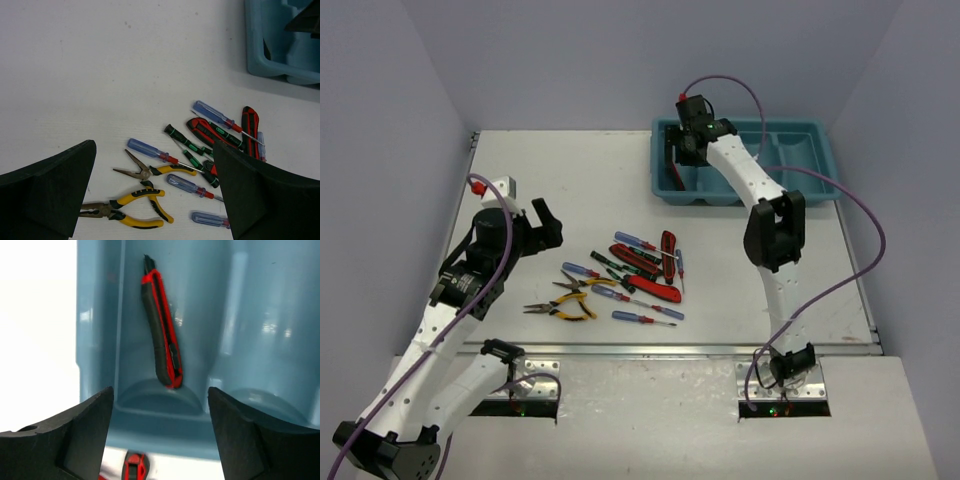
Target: Sort the tools into containers
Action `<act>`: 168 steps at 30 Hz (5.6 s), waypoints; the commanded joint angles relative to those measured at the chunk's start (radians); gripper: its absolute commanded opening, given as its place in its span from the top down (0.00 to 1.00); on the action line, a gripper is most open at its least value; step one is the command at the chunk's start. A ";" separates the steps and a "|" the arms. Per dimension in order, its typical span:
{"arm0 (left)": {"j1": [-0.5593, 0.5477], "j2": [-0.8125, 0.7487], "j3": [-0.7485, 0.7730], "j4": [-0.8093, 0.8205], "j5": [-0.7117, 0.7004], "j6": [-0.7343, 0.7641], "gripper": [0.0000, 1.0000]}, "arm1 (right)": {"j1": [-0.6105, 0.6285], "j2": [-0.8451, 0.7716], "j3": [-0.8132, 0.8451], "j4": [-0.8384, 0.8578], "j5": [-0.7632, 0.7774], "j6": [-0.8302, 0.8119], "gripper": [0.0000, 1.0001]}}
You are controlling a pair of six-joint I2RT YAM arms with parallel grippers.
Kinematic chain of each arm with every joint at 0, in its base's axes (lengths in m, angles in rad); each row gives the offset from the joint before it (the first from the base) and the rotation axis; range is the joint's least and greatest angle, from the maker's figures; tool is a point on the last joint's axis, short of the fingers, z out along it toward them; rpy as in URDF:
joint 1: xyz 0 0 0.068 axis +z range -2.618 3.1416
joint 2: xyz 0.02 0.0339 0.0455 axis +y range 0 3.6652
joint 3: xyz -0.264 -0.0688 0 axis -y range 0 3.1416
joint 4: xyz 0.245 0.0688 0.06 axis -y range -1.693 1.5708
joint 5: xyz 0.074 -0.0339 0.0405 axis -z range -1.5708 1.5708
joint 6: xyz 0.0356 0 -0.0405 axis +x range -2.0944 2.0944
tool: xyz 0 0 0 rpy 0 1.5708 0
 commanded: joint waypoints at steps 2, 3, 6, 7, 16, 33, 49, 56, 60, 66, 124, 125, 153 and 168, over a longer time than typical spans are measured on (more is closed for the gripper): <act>0.008 0.001 0.002 0.036 0.003 0.010 0.00 | 0.029 -0.271 -0.108 0.034 -0.005 -0.110 0.23; 0.009 0.001 0.003 0.037 0.002 0.010 0.00 | 0.053 -0.310 -0.180 0.034 -0.047 -0.161 0.23; 0.009 0.003 0.004 0.034 -0.006 0.011 0.00 | 0.144 -0.438 -0.424 0.076 -0.154 -0.311 0.24; 0.009 0.000 0.005 0.033 -0.010 0.010 0.00 | 0.196 -0.492 -0.537 0.099 -0.130 -0.348 0.26; 0.011 -0.022 0.008 0.029 -0.031 0.003 0.00 | 0.442 -0.674 -0.951 0.231 -0.102 -0.360 0.48; 0.011 -0.030 0.004 0.033 -0.013 0.006 0.00 | 0.540 -0.455 -0.977 0.149 -0.095 -0.319 0.54; 0.011 -0.023 0.005 0.036 -0.002 0.008 0.00 | 0.547 -0.369 -0.998 0.200 -0.063 -0.321 0.68; 0.011 -0.023 0.005 0.036 -0.001 0.008 0.00 | 0.559 -0.482 -0.981 0.159 -0.012 -0.321 0.89; 0.011 -0.027 0.005 0.035 -0.003 0.008 0.00 | 0.562 -0.571 -0.954 0.106 -0.012 -0.317 0.93; 0.011 -0.030 0.006 0.034 -0.006 0.008 0.00 | 0.527 -0.697 -0.869 0.043 -0.002 -0.277 0.95; 0.011 -0.041 0.003 0.035 0.000 0.008 0.00 | 0.291 -0.627 -1.025 0.311 -0.033 0.105 0.59; 0.011 -0.041 0.003 0.036 0.001 0.008 0.00 | 0.298 -0.622 -1.039 0.316 -0.036 0.112 0.59; 0.011 -0.051 0.002 0.035 -0.003 0.008 0.00 | 0.322 -0.392 -1.001 0.315 0.013 0.139 0.55; 0.011 -0.053 0.003 0.035 -0.002 0.008 0.00 | 0.323 -0.406 -1.002 0.290 0.026 0.139 0.82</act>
